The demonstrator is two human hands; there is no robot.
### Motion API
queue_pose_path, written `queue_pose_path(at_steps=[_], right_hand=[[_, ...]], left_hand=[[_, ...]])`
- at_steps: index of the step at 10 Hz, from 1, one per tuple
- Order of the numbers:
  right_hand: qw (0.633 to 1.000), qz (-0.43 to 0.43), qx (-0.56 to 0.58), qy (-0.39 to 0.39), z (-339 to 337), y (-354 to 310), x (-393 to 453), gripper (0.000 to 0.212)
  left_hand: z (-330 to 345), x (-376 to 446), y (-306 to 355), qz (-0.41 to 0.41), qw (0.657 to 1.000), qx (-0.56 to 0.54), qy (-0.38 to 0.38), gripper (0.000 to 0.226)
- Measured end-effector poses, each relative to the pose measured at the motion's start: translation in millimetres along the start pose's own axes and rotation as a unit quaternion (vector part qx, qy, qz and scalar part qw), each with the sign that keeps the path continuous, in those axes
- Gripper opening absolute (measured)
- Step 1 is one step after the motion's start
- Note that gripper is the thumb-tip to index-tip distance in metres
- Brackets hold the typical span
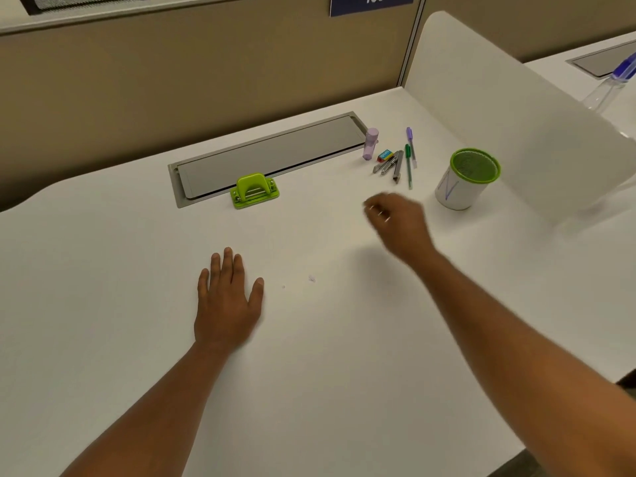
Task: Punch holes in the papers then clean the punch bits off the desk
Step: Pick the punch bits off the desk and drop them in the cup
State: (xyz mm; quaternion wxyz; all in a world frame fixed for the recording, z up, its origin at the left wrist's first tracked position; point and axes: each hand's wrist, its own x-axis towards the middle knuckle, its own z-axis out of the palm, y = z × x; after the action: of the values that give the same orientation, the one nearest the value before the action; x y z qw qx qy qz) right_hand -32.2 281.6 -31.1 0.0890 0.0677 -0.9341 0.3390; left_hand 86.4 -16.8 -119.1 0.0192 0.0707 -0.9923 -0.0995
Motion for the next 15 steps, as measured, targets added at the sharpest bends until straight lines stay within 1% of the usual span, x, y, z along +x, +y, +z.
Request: queue_pose_path(at_steps=[1, 2, 3, 4, 6, 8, 9, 10, 11, 12, 13, 14, 15], right_hand=[[0.993, 0.005, 0.032, -0.115, 44.3, -19.5, -43.5, 0.013], [0.981, -0.009, 0.013, -0.192, 65.0, -26.2, -64.0, 0.013], [0.974, -0.021, -0.016, -0.225, 69.9, -27.5, -67.0, 0.016], [0.973, 0.003, -0.031, -0.23, 72.8, -30.7, -61.9, 0.022], [0.972, 0.052, -0.055, -0.223, 78.6, -40.8, -55.2, 0.023], [0.96, 0.086, -0.072, -0.255, 77.8, -45.6, -43.5, 0.024], [0.94, 0.103, -0.123, -0.301, 77.2, -54.0, -28.5, 0.032], [0.93, 0.096, -0.153, -0.321, 79.3, -57.2, -21.8, 0.041], [0.931, 0.088, -0.139, -0.325, 77.9, -53.4, -22.7, 0.029], [0.933, 0.172, 0.066, -0.311, 63.5, -48.5, -20.7, 0.022], [0.901, 0.236, 0.165, -0.325, 48.7, -48.3, -19.1, 0.016], [0.875, 0.273, 0.166, -0.363, 36.1, -44.9, -18.9, 0.016], [0.866, 0.29, 0.189, -0.36, 25.2, -40.7, -15.3, 0.015]], left_hand=[[-1.7, -0.2, 1.0, 0.003, 1.0, 0.007, 0.002, 0.074], [-1.7, 2.6, 0.8, 0.003, 1.0, 0.007, -0.001, 0.075], [-0.8, 1.3, -0.3, 0.002, 1.0, 0.009, -0.006, 0.075], [-1.2, -0.4, 0.1, 0.001, 1.0, 0.006, -0.006, 0.075], [-3.4, -0.1, 1.0, 0.003, 1.0, 0.004, -0.006, 0.076], [-2.3, 0.1, -0.3, 0.001, 1.0, 0.002, -0.003, 0.076], [-0.7, 0.2, -1.6, 0.003, 1.0, 0.002, 0.0, 0.074], [-0.6, -0.4, -2.0, 0.003, 1.0, 0.001, 0.0, 0.074], [-1.0, -1.3, 0.7, 0.004, 1.0, -0.001, 0.002, 0.074], [-1.0, 1.0, -1.6, 0.001, 1.0, 0.001, 0.005, 0.075], [-0.3, -0.1, -2.0, 0.003, 1.0, 0.003, 0.001, 0.075], [0.2, -1.9, -1.9, 0.001, 1.0, 0.002, 0.004, 0.075], [-0.6, -0.7, -1.7, 0.002, 1.0, 0.003, 0.006, 0.075]])
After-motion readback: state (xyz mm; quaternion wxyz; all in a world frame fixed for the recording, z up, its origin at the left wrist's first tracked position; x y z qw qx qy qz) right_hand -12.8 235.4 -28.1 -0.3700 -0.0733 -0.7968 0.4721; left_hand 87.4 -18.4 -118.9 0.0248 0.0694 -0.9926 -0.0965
